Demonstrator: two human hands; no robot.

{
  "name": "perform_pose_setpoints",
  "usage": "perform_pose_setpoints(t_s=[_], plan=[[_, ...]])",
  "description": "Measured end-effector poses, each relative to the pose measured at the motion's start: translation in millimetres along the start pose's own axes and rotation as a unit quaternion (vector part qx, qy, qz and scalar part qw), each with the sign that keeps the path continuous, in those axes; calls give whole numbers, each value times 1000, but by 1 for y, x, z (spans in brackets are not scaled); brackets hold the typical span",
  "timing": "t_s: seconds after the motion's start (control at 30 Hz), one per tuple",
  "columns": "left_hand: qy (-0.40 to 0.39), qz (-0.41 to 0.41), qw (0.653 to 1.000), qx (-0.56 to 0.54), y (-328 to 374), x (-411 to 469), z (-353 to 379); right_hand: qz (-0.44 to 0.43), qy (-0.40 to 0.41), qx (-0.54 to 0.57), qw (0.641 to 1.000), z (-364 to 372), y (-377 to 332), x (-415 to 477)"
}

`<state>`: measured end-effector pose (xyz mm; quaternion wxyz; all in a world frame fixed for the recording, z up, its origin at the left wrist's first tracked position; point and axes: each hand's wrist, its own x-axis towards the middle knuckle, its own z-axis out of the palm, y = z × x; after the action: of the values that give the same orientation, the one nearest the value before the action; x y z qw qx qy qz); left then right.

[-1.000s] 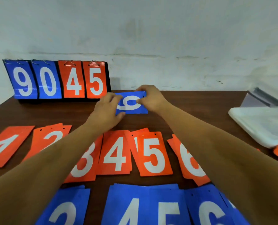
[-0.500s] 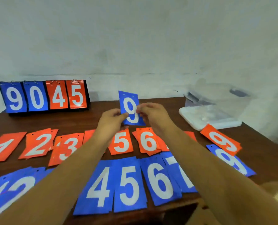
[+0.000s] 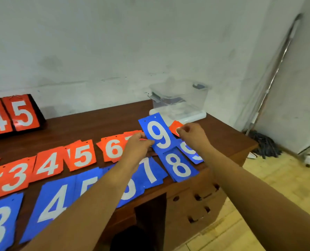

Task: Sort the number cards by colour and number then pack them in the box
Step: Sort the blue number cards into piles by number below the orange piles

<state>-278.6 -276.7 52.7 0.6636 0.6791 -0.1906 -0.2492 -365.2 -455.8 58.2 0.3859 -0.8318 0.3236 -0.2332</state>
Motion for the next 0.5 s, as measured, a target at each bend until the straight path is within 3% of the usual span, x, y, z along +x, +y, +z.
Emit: perform_pose_setpoints(t_s=[0.1,0.2,0.37,0.5], plan=[[1,-20,1000,5,-8,9,23,107,-28,-202,973,-27,42,10],[7,-34,999,35,-15,16,38,151,-58,-294,942,-28,59,9],[25,-37,996,76,-22,25,47,166,-106,-253,947,-20,54,19],[31,-26,993,115,-25,29,51,203,-145,-263,932,-24,51,26]])
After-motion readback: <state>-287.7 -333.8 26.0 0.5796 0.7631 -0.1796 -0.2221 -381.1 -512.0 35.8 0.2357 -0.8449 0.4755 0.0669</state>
